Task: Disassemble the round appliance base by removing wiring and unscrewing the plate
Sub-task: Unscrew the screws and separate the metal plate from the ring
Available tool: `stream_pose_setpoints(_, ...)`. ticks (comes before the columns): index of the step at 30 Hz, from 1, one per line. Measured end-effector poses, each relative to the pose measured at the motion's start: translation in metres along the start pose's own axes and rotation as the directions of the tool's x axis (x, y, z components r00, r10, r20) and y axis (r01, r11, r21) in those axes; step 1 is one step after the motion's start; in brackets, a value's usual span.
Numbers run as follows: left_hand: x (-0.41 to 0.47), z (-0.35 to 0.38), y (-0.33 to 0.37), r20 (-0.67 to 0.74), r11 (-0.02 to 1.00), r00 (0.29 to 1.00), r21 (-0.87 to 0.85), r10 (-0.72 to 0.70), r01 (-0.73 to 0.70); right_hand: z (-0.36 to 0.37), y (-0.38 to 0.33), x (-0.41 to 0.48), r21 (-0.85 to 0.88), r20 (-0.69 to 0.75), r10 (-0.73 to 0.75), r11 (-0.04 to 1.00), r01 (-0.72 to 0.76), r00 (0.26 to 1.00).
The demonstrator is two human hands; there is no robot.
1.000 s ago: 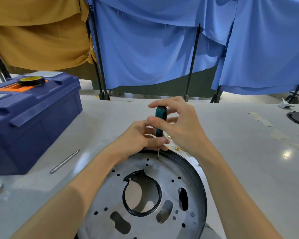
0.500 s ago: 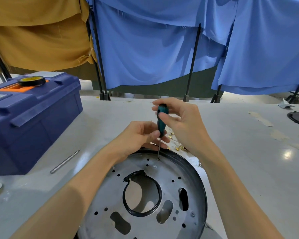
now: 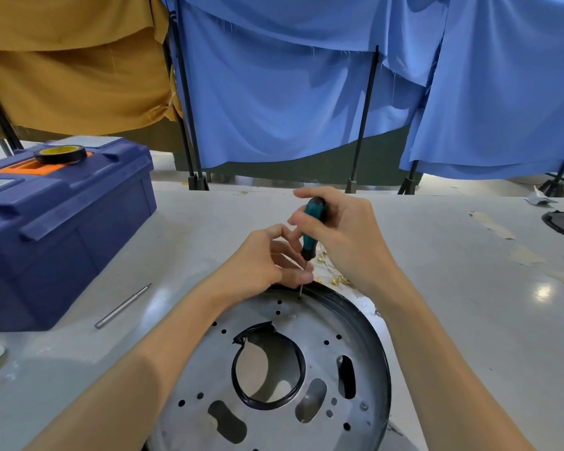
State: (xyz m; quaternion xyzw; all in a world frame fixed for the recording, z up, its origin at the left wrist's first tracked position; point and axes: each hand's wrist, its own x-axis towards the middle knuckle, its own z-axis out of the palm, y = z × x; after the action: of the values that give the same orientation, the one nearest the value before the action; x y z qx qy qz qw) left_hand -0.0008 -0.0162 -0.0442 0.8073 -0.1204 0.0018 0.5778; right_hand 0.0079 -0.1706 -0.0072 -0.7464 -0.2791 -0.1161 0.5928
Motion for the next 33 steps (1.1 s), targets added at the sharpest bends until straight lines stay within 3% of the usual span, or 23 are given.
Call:
stream_pose_setpoints(4, 0.000, -0.002, 0.000, -0.001, 0.958, 1.000, 0.285, 0.020, -0.019, -0.017, -0.009, 0.002, 0.183, -0.110, -0.035, 0.982, 0.055, 0.993)
stream_pose_setpoints(6, 0.001, 0.000, -0.001, 0.074, 0.868, 0.997, 0.494, 0.002, -0.039, -0.027, -0.010, 0.003, 0.222, -0.165, -0.048, 0.971, 0.084, 0.985)
stream_pose_setpoints(9, 0.004, 0.003, -0.001, 0.108, 0.718, 0.994, 0.694, -0.031, -0.053, -0.036, -0.004, 0.005, 0.106, -0.177, -0.023, 0.994, 0.042, 0.984)
stream_pose_setpoints(11, 0.005, 0.006, -0.001, 0.102, 0.654, 0.994, 0.755, -0.037, -0.053, -0.036, 0.004, 0.005, -0.057, -0.109, 0.019, 0.998, -0.026, 0.994)
stream_pose_setpoints(13, 0.004, 0.008, -0.001, 0.116, 0.587, 0.992, 0.807, -0.045, -0.068, -0.034, 0.012, 0.005, -0.251, 0.038, 0.117, 0.962, -0.104, 0.992)
stream_pose_setpoints(16, 0.003, 0.012, -0.001, 0.149, 0.484, 0.987, 0.869, -0.054, -0.105, -0.027, 0.024, 0.004, -0.492, 0.259, 0.294, 0.860, -0.136, 0.920)
stream_pose_setpoints(19, 0.003, 0.015, 0.001, 0.176, 0.421, 0.981, 0.898, -0.077, -0.128, -0.018, 0.033, 0.005, -0.636, 0.352, 0.406, 0.765, -0.103, 0.843)
stream_pose_setpoints(22, 0.001, 0.018, 0.002, 0.220, 0.305, 0.974, 0.933, -0.059, -0.192, -0.012, 0.039, 0.003, -0.664, 0.371, 0.463, 0.738, -0.119, 0.805)
stream_pose_setpoints(26, -0.003, 0.028, 0.004, 0.293, 0.073, 0.954, 0.955, -0.059, -0.289, -0.012, 0.042, 0.002, -0.663, 0.346, 0.468, 0.735, -0.141, 0.814)
stream_pose_setpoints(33, -0.005, 0.042, 0.012, 0.408, -0.117, 0.911, 0.904, -0.058, -0.412, -0.011, 0.042, 0.003, -0.653, 0.356, 0.461, 0.745, -0.136, 0.813)
